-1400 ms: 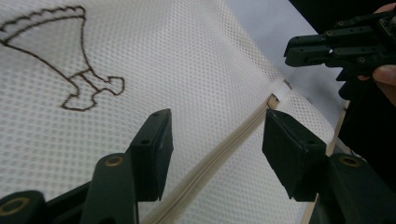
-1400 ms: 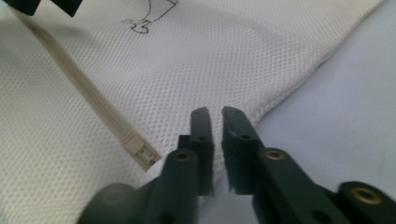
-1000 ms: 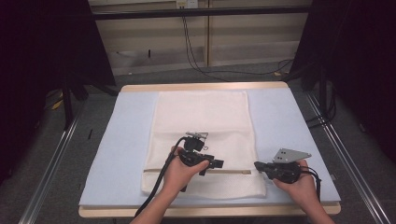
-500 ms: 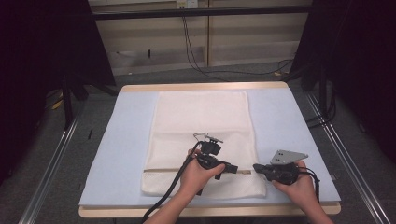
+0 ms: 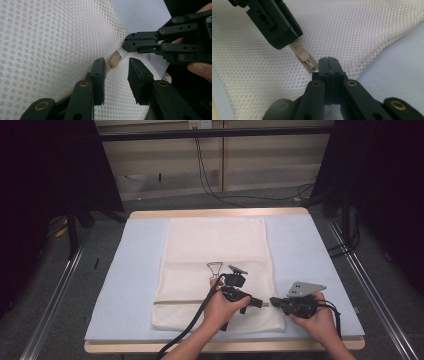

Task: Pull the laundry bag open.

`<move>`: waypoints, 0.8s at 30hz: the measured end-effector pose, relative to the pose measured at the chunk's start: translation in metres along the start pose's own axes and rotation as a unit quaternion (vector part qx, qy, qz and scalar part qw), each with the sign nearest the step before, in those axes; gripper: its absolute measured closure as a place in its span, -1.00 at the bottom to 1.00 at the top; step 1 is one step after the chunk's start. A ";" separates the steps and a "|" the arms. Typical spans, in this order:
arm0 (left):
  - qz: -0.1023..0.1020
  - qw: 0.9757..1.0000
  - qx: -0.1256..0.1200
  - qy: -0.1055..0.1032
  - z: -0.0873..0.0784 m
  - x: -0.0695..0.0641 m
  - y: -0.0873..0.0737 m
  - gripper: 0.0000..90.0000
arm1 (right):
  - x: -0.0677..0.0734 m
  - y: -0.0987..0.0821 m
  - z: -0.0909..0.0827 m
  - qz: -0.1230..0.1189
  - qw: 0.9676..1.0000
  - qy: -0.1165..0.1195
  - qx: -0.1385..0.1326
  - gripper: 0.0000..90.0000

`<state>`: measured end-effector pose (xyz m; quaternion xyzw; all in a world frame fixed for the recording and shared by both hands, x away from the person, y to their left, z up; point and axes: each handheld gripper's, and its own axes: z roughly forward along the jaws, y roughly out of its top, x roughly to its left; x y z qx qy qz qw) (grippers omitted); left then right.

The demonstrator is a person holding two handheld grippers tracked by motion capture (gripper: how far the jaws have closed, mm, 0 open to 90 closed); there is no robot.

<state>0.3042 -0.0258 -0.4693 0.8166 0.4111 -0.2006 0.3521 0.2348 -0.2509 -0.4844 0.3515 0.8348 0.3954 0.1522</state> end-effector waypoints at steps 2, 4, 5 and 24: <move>-0.003 1.000 0.000 -0.002 0.002 -0.001 0.001 0.54 | 0.000 0.000 0.000 0.004 1.000 0.001 -0.001 1.00; -0.013 1.000 -0.003 0.012 0.006 -0.003 0.001 0.56 | 0.000 -0.001 0.000 0.007 1.000 0.000 -0.001 1.00; -0.015 1.000 0.001 0.008 0.007 -0.003 0.002 0.56 | 0.000 -0.001 0.000 0.006 1.000 0.000 -0.001 1.00; -0.047 0.999 -0.007 0.015 0.025 -0.004 0.005 0.90 | 0.001 -0.002 0.001 0.009 1.000 -0.002 -0.001 1.00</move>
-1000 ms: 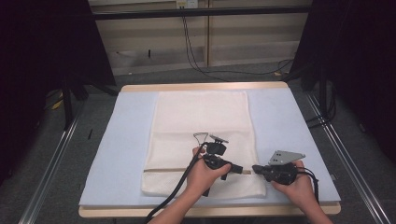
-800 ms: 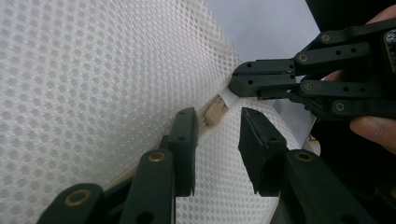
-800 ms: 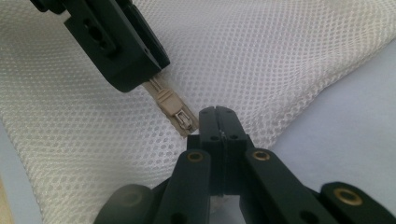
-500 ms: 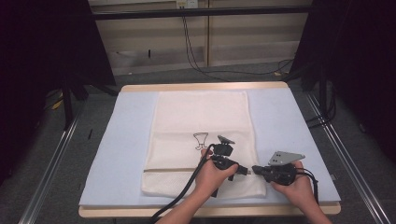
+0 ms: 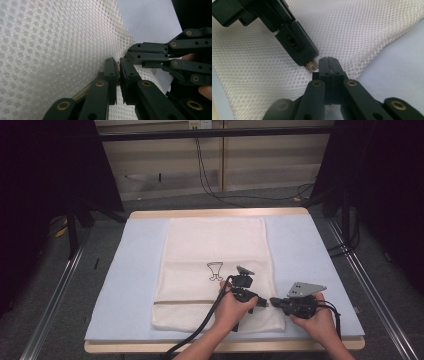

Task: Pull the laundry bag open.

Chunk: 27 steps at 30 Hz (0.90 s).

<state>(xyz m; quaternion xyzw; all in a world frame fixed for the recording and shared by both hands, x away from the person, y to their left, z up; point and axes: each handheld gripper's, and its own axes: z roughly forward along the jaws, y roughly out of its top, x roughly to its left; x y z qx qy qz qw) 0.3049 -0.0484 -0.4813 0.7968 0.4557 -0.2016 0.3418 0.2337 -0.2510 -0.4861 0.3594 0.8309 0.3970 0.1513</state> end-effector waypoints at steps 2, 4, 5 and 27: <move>-0.017 1.000 -0.004 -0.008 0.001 0.000 0.000 0.91 | 0.000 0.000 0.000 0.002 1.000 0.001 0.000 1.00; -0.017 1.000 0.001 -0.010 0.000 0.001 0.000 0.93 | 0.000 0.000 0.000 0.002 1.000 0.001 0.000 1.00; -0.022 1.000 0.002 -0.016 0.000 0.001 0.001 0.93 | 0.000 0.000 0.000 0.001 1.000 0.000 0.000 1.00; -0.028 0.999 0.012 -0.016 -0.016 0.011 0.003 0.94 | 0.000 0.000 0.000 0.001 1.000 0.000 0.002 1.00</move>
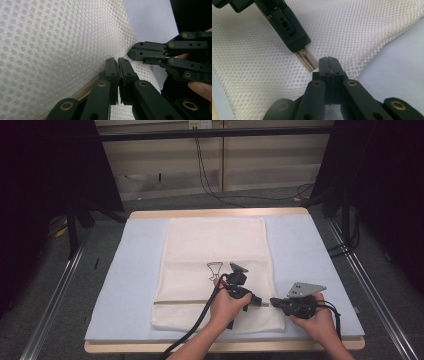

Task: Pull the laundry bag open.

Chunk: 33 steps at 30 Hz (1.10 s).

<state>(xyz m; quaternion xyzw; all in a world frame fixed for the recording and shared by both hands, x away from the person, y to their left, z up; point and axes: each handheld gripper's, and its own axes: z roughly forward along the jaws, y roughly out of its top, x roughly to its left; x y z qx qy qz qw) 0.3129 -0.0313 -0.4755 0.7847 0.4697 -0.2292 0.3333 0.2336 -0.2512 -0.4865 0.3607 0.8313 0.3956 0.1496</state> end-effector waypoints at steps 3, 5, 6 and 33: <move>-0.003 1.000 0.000 0.005 -0.001 0.001 0.000 0.94 | 0.000 0.000 0.000 0.000 1.000 0.001 0.001 1.00; -0.004 1.000 0.001 -0.003 -0.002 0.002 0.000 0.94 | 0.000 0.000 0.000 -0.001 1.000 0.001 0.000 1.00; -0.014 1.000 -0.004 -0.011 -0.003 0.001 -0.001 0.94 | 0.000 0.000 0.000 0.000 1.000 0.002 0.001 1.00; -0.007 1.000 -0.003 -0.012 -0.017 0.014 -0.004 0.94 | -0.001 0.000 0.000 0.002 1.000 0.005 0.000 1.00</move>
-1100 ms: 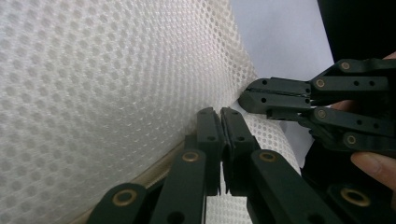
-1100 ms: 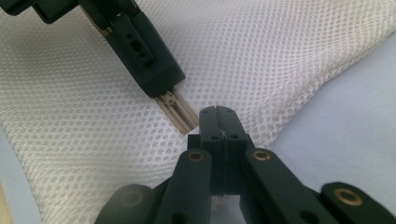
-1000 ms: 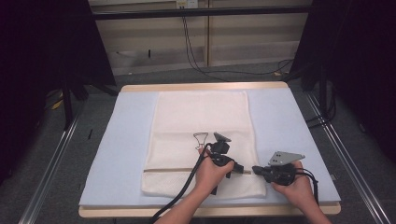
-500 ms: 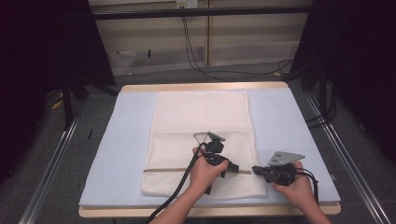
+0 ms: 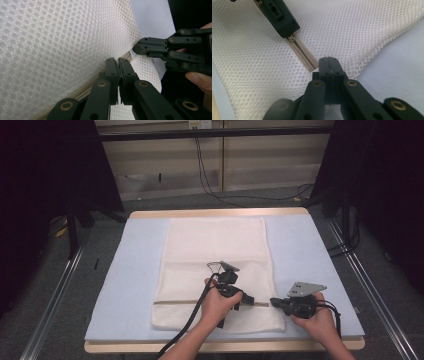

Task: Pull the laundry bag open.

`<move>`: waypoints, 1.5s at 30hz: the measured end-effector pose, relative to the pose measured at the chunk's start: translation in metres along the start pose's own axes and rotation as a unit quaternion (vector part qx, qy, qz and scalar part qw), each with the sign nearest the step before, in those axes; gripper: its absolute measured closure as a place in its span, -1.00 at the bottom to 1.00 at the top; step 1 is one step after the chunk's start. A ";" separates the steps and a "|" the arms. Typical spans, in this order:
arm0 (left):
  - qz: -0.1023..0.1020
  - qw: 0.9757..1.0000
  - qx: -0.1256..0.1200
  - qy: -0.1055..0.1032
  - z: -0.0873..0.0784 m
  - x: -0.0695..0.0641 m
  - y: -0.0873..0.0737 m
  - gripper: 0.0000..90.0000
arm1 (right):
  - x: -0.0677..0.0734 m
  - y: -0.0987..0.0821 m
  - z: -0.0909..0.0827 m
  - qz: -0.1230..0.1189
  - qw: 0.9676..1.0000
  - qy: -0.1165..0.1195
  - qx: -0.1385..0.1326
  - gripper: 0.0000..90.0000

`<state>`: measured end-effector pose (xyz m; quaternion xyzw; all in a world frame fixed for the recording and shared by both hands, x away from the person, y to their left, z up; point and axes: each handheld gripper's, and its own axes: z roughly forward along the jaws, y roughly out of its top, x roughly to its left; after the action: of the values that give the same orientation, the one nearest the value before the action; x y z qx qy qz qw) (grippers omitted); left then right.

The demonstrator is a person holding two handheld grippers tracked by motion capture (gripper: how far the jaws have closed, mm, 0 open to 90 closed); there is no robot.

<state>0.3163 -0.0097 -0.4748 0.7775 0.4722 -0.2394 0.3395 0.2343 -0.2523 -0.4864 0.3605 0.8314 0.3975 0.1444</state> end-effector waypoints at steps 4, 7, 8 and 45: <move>-0.004 1.000 -0.001 -0.007 0.000 0.000 0.000 0.94 | 0.000 0.000 0.000 -0.002 1.000 0.001 0.001 1.00; 0.000 1.000 0.002 -0.002 -0.001 0.001 0.000 0.94 | 0.000 0.000 0.000 -0.006 1.000 0.000 0.002 1.00; -0.003 1.000 0.002 -0.004 -0.002 0.001 0.000 0.94 | 0.000 0.000 0.000 -0.006 1.000 0.000 0.002 1.00; -0.008 1.000 -0.005 -0.003 -0.017 0.012 -0.004 0.94 | 0.000 0.002 0.000 -0.015 1.000 0.002 0.005 1.00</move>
<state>0.3188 0.0115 -0.4732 0.7712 0.4789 -0.2420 0.3426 0.2351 -0.2515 -0.4853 0.3477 0.8392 0.3916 0.1466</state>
